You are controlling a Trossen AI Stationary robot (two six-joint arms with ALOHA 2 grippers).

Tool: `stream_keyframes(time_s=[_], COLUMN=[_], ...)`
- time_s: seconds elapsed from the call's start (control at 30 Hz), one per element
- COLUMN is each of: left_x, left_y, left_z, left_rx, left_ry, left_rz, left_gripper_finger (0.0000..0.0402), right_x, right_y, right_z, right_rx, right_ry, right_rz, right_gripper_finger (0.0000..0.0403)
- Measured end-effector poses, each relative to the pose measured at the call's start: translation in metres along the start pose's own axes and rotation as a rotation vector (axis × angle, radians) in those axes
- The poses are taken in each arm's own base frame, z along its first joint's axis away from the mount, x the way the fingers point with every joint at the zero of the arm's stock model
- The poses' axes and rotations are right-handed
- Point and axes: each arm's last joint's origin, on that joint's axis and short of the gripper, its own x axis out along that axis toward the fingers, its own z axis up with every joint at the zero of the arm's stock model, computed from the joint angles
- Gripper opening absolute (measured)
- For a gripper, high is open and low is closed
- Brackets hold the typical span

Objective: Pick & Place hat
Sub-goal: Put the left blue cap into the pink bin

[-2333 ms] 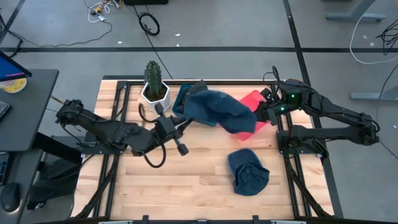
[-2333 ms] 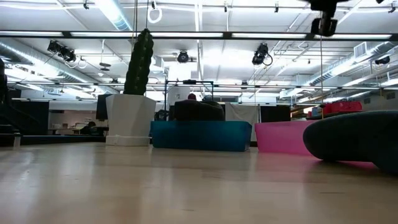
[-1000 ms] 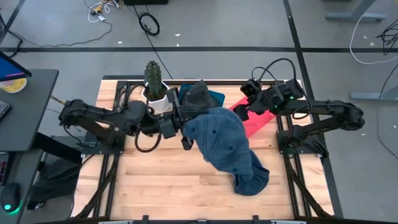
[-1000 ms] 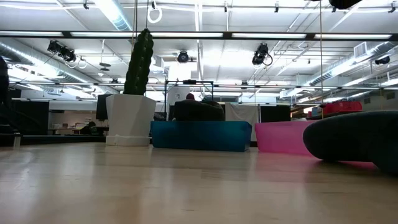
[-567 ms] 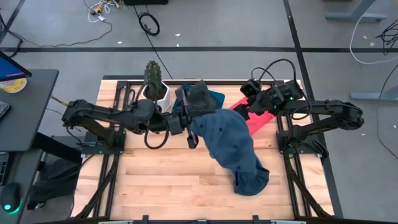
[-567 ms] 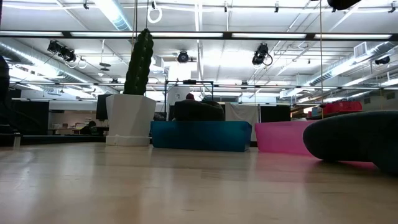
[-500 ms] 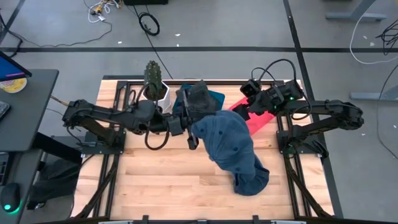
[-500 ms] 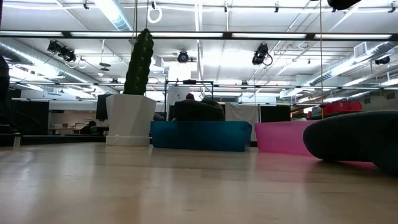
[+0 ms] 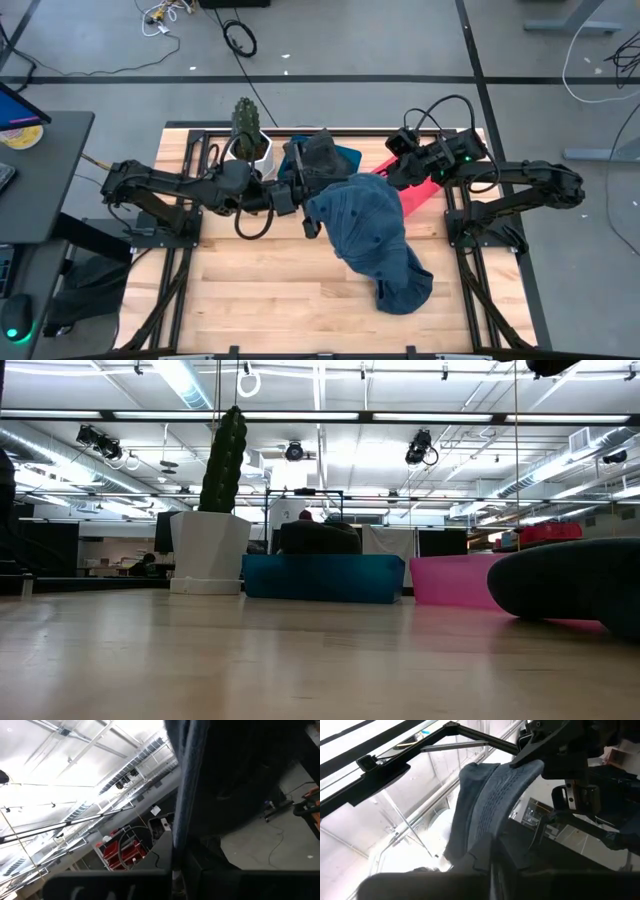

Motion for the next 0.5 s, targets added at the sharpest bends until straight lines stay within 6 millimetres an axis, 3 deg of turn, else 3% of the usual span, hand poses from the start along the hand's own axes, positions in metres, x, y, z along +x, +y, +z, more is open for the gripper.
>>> stream_keyframes(time_s=[0.5], left_x=[0.0004], left_y=[0.0024], left_z=[-0.0033], left_rx=[-0.192], left_ry=[0.048], left_rz=[0.054], left_gripper_finger=[0.0096], right_x=[-0.0059], right_y=[0.0016], right_z=[0.0053], right_rx=[-0.050], right_ry=[-0.017], right_rz=[-0.016], right_gripper_finger=[0.0002])
